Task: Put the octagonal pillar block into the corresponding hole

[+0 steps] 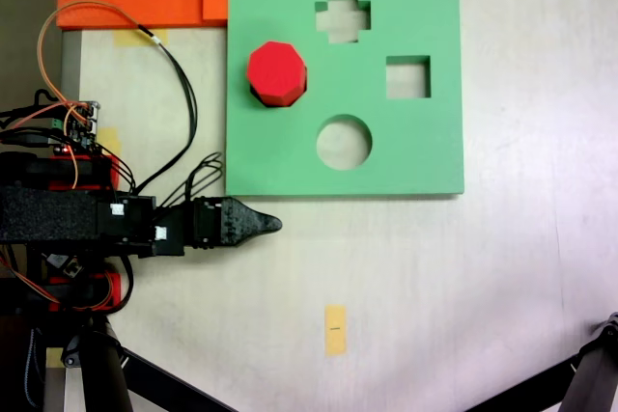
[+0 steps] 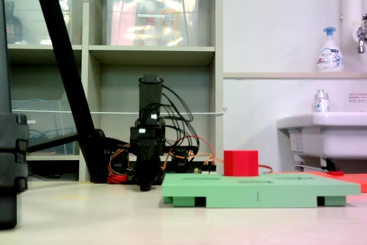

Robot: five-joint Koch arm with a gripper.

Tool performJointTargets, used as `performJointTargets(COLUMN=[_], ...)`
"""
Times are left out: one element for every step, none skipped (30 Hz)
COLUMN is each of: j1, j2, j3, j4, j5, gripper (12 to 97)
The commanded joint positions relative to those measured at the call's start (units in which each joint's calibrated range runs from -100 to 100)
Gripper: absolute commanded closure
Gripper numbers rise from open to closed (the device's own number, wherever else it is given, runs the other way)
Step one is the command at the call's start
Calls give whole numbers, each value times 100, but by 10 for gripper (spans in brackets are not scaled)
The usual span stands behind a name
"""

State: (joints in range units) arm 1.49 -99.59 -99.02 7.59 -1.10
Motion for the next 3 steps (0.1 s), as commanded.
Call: performJointTargets(j1=[15,15,15], j2=[-41,-41,-41], j3=[-98,-98,-98], j4=[-523,-523,-523], j5=[-15,-15,-15], gripper=[595,595,595])
